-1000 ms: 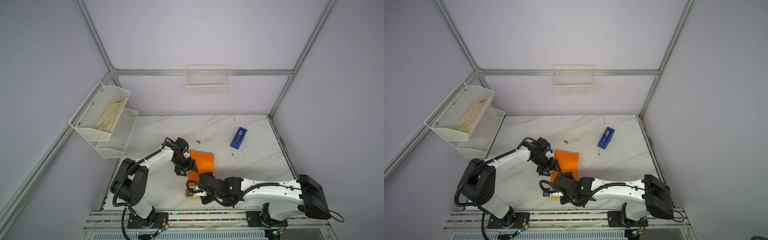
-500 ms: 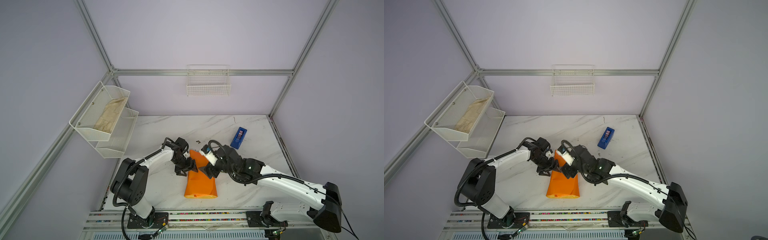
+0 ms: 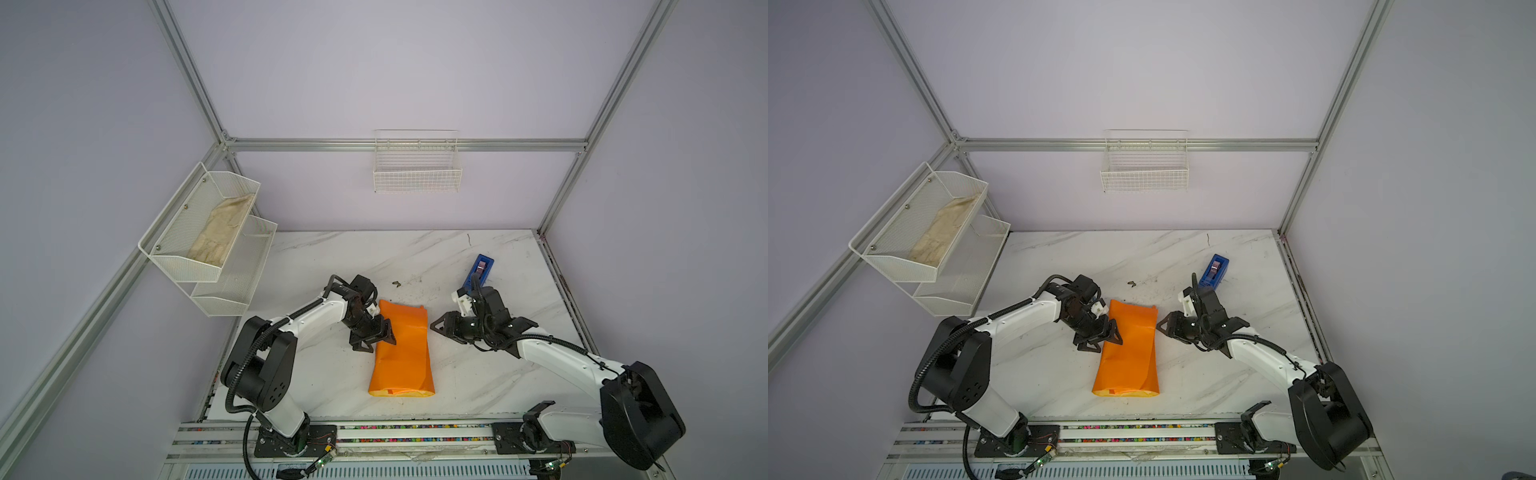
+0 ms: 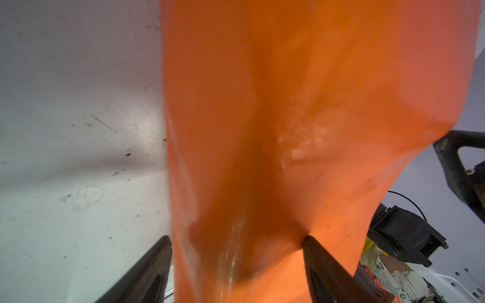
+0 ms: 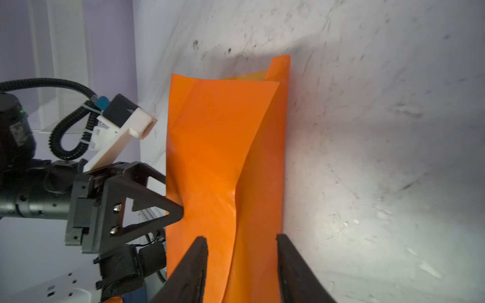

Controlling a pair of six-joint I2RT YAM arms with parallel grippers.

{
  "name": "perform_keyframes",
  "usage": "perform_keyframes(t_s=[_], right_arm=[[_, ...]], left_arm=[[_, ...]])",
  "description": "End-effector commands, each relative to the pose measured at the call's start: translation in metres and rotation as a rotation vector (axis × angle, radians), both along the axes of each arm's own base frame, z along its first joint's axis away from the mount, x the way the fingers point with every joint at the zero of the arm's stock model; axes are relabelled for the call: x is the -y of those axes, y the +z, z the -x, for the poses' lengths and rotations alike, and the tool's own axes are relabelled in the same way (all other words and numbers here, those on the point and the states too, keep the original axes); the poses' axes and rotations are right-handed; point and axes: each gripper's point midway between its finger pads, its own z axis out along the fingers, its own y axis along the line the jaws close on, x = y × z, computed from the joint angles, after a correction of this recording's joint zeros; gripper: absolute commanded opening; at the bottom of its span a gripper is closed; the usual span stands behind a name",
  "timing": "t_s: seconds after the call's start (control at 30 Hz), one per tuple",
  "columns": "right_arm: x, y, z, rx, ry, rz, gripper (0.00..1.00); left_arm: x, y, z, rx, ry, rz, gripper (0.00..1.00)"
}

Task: Wrap a gift box in wrapping paper
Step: Adjust the wrapping paper for the gift box.

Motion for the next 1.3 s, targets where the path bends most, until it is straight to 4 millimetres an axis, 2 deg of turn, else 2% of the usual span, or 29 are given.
perform_keyframes(t_s=[0.0, 0.3, 0.37, 0.8, 0.97, 1.17, 1.27], right_arm=[[-0.019, 0.015, 0.006, -0.024, 0.054, -0.159, 0.41], [-0.022, -0.010, 0.012, -0.082, 0.100, -0.143, 0.35], [-0.025, -0.009, 0.011, -0.080, 0.109, -0.157, 0.29], [-0.026, -0.011, -0.006, -0.041, 0.107, -0.088, 0.05], [-0.024, -0.014, -0.015, -0.016, 0.106, -0.025, 0.00], [-0.025, -0.017, -0.022, -0.016, 0.101, -0.003, 0.00], [-0.025, -0.019, -0.022, -0.017, 0.105, 0.006, 0.00]], left_arm=[[-0.016, -0.019, 0.012, -0.045, -0.018, -0.093, 0.77], [-0.014, -0.018, 0.011, -0.046, -0.018, -0.087, 0.77], [-0.014, -0.018, 0.011, -0.045, -0.018, -0.087, 0.77], [-0.013, -0.014, 0.010, -0.035, -0.015, -0.080, 0.77], [-0.012, -0.004, 0.005, -0.005, -0.007, -0.070, 0.78], [-0.008, 0.018, -0.005, 0.057, 0.018, -0.043, 0.80], [-0.009, 0.021, -0.009, 0.072, 0.033, -0.052, 0.81]])
